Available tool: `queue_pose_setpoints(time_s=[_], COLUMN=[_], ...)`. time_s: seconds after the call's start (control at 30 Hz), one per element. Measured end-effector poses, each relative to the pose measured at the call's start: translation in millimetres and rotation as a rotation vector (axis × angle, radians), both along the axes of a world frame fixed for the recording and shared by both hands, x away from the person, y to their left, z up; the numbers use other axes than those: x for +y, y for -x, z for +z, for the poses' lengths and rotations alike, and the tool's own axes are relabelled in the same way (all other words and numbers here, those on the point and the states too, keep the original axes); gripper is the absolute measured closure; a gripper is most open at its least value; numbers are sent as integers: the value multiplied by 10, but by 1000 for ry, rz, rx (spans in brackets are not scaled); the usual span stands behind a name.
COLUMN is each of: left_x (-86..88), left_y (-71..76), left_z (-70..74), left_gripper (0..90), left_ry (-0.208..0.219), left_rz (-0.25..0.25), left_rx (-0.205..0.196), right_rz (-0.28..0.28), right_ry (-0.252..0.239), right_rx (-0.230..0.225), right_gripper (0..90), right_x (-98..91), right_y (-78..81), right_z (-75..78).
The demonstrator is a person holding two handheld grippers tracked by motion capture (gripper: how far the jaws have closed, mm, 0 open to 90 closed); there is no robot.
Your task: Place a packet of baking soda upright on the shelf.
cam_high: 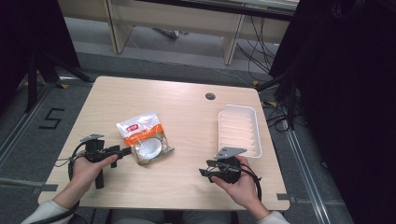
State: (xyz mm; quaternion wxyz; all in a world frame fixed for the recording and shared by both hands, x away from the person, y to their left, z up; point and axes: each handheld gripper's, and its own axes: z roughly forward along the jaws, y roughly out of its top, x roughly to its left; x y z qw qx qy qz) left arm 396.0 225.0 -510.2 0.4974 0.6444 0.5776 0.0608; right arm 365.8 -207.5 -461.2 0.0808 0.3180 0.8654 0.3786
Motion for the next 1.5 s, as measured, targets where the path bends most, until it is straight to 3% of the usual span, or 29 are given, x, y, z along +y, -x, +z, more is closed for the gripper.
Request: queue_pose_setpoints(time_s=[0.07, 0.4, 0.47, 0.97, 1.3, 1.4, 1.5], left_x=[-3, -24, -33, -56, -77, -70, -56], left_y=[-41, -251, -337, -571, -701, -720, -721], left_z=[-14, -45, -59, -107, -159, -170, -170], left_gripper=[335, 341, 346, 385, 472, 536, 587], left_ry=[0, 5, -3, 32, 75, 105, 108], left_rz=[13, 40, 40, 68, 47, 40, 27], left_rx=[7, 21, 30, 46, 39, 39, 34], right_rz=[-23, -30, -40, -35, -29, -35, -34], right_ry=[-5, -5, -3, -6, 0, 0, 0], right_rx=[5, 6, 28, 11, 0, 14, 13], right_gripper=[525, 516, 514, 507, 506, 504, 504], right_x=[8, 16, 16, 11, 12, 16, 16], right_y=[9, 8, 16, -6, -13, -6, -7], right_z=[-9, -14, -12, -31, -43, -38, -38])
